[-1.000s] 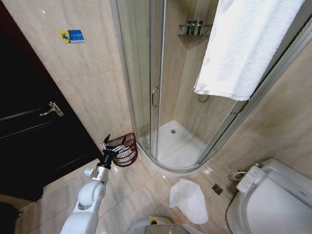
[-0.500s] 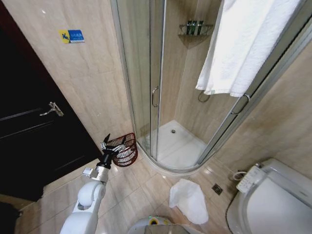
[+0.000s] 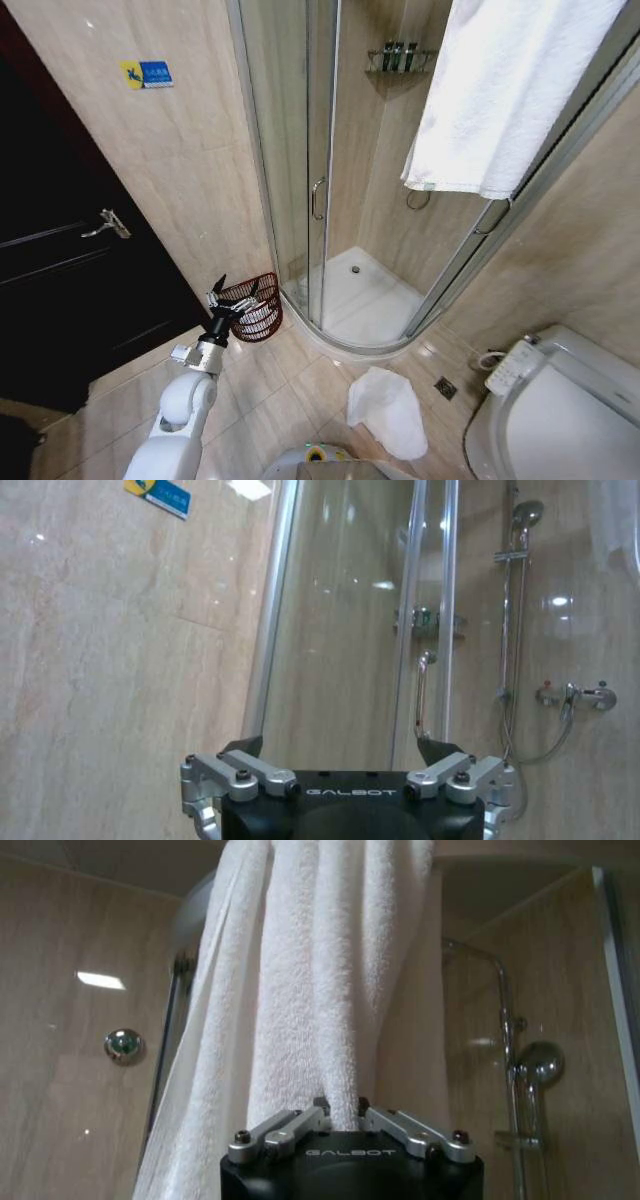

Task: Discard the used towel into the hamper.

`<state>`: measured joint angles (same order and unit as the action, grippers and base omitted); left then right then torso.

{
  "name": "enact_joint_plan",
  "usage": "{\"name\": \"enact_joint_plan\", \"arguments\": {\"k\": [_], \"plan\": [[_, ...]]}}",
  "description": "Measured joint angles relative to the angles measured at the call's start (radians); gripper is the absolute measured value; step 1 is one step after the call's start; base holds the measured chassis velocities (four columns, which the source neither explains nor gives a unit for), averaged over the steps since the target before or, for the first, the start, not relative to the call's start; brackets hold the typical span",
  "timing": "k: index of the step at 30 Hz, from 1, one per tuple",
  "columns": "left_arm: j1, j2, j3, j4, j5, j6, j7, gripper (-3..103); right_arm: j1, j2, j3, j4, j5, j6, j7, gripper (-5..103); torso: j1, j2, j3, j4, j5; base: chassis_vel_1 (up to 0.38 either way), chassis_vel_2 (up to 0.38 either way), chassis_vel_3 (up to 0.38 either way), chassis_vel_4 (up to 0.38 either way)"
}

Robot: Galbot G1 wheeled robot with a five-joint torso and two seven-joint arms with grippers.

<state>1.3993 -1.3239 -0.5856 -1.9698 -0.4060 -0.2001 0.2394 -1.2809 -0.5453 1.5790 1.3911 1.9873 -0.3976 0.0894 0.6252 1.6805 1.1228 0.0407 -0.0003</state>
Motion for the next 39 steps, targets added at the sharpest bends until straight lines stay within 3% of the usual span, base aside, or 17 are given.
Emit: {"name": "enact_joint_plan", "arguments": {"k": [8, 19, 21, 26, 30, 31, 39], "plan": [[0.004, 0.0, 0.002, -0.002, -0.001, 0.0, 0.001, 100, 0.026, 0.082, -0.006, 0.124, -0.002, -0.024, 0.056, 4, 0.0, 0.0, 0.0, 0.0, 0.0002, 0.0, 0.0, 0.0, 0.0], [-0.002, -0.001, 0.005, 0.003, 0.0, 0.0, 0.002, 100, 0.04, 0.25, -0.032, 0.347, 0.01, -0.065, 0.162, 4, 0.0, 0.0, 0.0, 0.0, 0.0004, 0.0, 0.0, 0.0, 0.0], [-0.001, 0.0, 0.005, 0.005, 0.0, -0.001, 0.002, 100, 0.033, 0.31, -0.044, 0.43, 0.009, -0.072, 0.189, 4, 0.0, 0.0, 0.0, -0.0002, 0.0007, 0.0, 0.0, 0.0, 0.0], [0.003, 0.005, -0.004, 0.016, -0.005, -0.011, 0.002, 100, 0.024, 0.384, -0.053, 0.535, -0.003, -0.076, 0.211, 4, 0.0, 0.0, 0.0, 0.0, 0.0, 0.0, 0.0, 0.0, 0.0], [0.004, 0.012, -0.014, 0.027, -0.017, -0.02, 0.002, 100, 0.0, 0.495, -0.073, 0.657, -0.02, -0.082, 0.259, 4, 0.0, 0.0, 0.0, 0.0, 0.0, 0.0, 0.0, 0.0, 0.0], [0.004, 0.012, -0.014, 0.027, -0.017, -0.02, 0.002, 100, 0.0, 0.495, -0.073, 0.657, -0.02, -0.082, 0.259, 4, 0.0, 0.0, 0.0, 0.0, 0.0, 0.0, 0.0, 0.0, 0.0], [-0.007, 0.009, -0.008, 0.028, -0.02, -0.018, 0.002, 100, -0.057, 0.7, -0.11, 0.785, -0.081, -0.083, 0.306, 4, 0.0, 0.0, 0.0, 0.0, -0.0001, 0.0, 0.0, 0.0, 0.0]]}}
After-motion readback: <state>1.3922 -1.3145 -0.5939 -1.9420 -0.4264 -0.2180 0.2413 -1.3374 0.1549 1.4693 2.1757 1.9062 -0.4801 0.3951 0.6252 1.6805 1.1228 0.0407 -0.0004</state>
